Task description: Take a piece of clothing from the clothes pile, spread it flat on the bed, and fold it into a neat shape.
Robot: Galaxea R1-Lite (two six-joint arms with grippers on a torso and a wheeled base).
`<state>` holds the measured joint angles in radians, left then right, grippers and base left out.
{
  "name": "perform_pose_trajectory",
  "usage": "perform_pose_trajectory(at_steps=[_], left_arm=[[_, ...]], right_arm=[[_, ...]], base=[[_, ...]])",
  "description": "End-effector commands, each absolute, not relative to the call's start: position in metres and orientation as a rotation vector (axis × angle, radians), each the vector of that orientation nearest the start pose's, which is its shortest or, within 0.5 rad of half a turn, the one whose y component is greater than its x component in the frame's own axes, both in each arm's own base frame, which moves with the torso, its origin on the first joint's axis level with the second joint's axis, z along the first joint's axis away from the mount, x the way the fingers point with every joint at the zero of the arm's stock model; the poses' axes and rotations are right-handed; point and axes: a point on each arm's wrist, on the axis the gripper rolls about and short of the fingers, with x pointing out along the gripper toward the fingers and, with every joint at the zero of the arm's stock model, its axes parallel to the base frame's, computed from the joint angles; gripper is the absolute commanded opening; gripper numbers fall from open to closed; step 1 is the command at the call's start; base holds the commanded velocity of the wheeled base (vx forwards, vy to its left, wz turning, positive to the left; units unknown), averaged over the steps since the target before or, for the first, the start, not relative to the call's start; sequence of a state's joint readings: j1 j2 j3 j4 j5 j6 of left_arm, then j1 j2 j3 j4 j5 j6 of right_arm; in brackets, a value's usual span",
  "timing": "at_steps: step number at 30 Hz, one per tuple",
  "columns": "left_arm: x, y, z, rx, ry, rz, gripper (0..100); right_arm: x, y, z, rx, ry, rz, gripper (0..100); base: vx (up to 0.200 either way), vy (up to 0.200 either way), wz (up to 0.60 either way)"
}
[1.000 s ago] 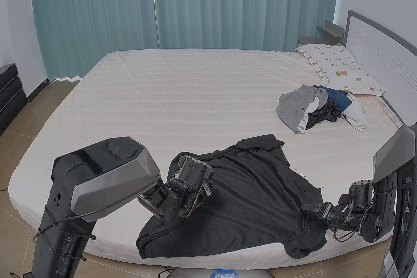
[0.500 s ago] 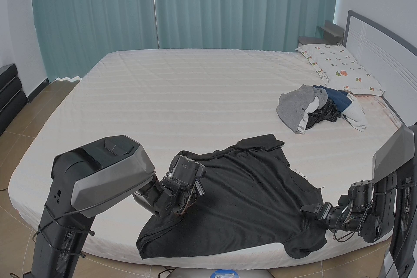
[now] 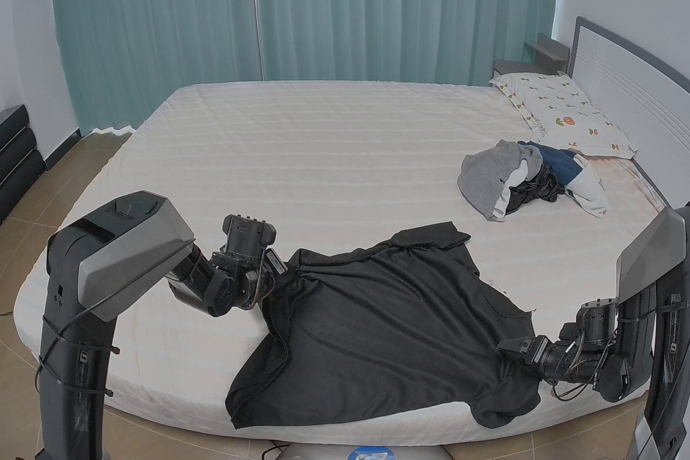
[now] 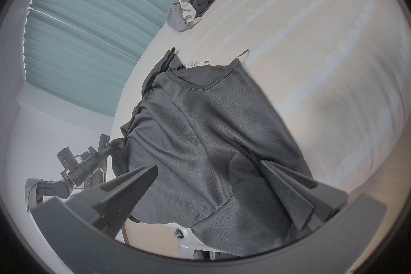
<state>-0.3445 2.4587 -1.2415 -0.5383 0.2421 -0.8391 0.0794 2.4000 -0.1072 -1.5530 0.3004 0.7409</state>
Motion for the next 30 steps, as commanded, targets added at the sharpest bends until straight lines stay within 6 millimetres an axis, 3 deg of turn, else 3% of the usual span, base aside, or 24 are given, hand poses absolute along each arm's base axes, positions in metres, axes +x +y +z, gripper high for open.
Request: perform_pose_trajectory(at_steps=[1,9,13,22,30], left_arm=[[0.435,-0.119,0.0,-0.66,0.574,0.201,0],[0.464,-0.084,-0.008,-0.717,0.499,0.236,0],[0.475,-0.08,-0.018,-0.73,0.462,0.235,0],[0.493,-0.055,-0.017,-0.776,0.393,0.272,0],[0.508,-0.052,-0.016,-0.86,0.336,0.274,0]], right_arm=[[0.237,0.026,-0.046,0.779,0.836,0.076,100],[0.236,0.026,-0.047,0.777,0.84,0.075,100],[0.237,0.026,-0.047,0.777,0.837,0.076,100],[0.237,0.026,-0.047,0.777,0.837,0.076,100],[0.237,0.026,-0.046,0.778,0.836,0.076,100]], base=[[0.0,0.0,0.0],[0.0,0.0,0.0],[0.0,0.0,0.0],[0.0,0.0,0.0],[0.0,0.0,0.0]])
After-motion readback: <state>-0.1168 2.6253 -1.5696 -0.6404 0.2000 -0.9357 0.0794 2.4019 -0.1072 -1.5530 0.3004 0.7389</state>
